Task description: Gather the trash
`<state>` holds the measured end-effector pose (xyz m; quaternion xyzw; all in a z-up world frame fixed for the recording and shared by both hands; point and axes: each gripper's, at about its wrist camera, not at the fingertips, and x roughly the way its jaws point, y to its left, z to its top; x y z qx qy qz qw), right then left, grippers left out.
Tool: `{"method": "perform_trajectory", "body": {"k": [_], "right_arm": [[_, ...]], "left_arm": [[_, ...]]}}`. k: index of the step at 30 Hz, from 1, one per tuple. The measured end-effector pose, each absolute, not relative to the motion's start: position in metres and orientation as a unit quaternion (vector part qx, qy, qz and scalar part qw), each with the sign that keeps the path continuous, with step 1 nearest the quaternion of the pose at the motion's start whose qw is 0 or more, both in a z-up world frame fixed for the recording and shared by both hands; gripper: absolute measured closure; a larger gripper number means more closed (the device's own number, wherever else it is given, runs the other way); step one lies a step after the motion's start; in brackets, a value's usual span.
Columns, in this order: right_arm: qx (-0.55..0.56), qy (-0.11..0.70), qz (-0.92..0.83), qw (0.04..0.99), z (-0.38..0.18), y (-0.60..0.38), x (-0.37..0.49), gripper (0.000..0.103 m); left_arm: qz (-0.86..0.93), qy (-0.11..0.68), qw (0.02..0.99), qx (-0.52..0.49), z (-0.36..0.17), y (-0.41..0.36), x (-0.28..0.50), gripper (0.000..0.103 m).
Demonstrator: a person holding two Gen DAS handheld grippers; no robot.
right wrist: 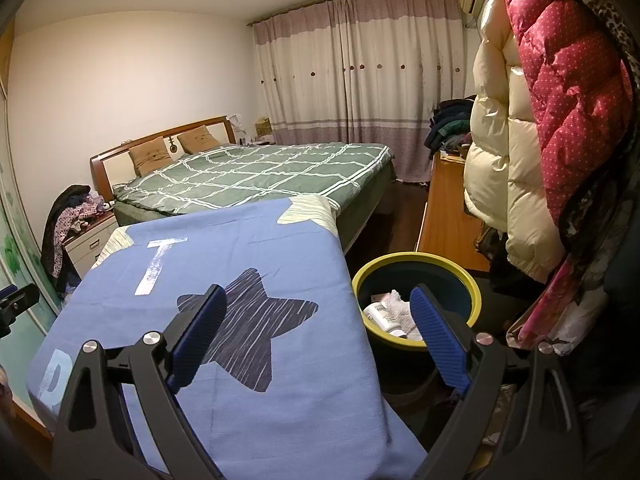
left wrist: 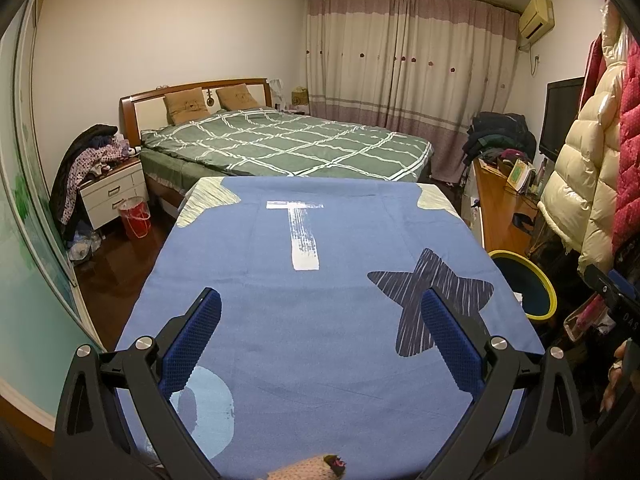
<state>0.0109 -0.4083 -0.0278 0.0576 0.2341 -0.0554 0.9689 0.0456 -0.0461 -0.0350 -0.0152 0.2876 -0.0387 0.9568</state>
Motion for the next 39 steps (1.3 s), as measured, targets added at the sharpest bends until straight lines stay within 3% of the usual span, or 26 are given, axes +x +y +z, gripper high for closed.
{"method": "perform_trajectory", "body": {"k": [39], "right_arm": [[0.060, 0.242, -0.050, 0.967, -0.0364, -0.4018, 0.0160, 0.015]], "left_arm": [[-0.041, 0.290, 0.956, -0.012, -0.0441, -0.0526, 0.0510, 0.005]]}}
